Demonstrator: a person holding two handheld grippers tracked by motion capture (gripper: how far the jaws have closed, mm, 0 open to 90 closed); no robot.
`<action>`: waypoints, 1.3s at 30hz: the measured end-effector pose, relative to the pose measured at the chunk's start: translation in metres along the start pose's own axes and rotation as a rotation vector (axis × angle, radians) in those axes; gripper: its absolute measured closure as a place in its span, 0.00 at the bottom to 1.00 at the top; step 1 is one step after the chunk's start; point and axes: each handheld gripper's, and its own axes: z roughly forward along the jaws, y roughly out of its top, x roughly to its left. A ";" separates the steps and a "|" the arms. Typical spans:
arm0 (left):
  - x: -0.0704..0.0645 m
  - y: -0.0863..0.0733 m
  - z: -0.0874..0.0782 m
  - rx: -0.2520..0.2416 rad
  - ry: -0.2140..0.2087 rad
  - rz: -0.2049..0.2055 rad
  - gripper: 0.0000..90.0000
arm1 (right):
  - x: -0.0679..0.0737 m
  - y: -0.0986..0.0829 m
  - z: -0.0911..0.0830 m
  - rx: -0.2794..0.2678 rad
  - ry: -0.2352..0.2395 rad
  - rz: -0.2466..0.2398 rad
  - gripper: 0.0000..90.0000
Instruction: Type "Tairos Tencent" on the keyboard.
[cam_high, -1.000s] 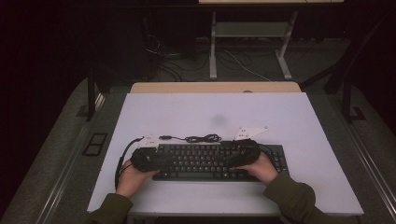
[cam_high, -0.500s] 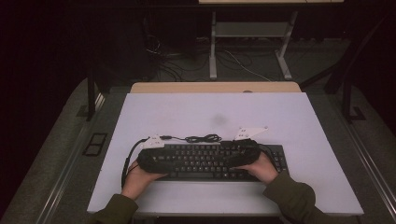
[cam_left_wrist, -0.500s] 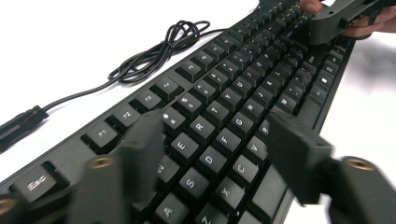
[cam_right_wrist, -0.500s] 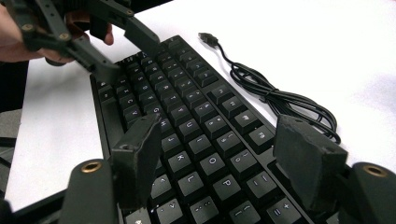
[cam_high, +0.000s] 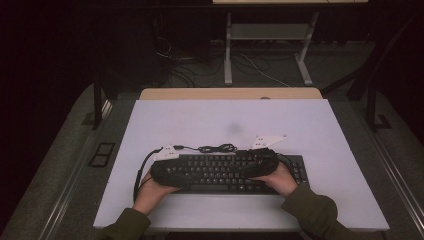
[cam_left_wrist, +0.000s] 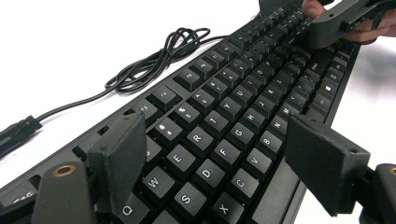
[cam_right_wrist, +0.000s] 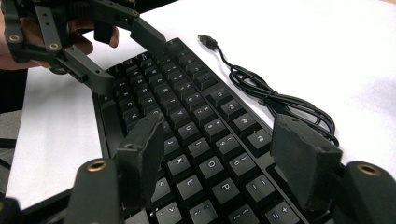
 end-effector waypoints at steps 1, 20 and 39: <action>0.000 0.000 0.000 -0.001 0.001 0.000 0.23 | 0.000 0.000 0.000 0.003 0.003 0.000 0.40; 0.001 0.000 0.001 -0.012 0.000 -0.002 0.21 | -0.001 0.012 0.021 0.030 0.032 0.000 0.62; 0.001 -0.001 0.001 -0.018 0.002 0.003 0.21 | 0.004 0.011 0.033 0.101 0.063 -0.021 0.97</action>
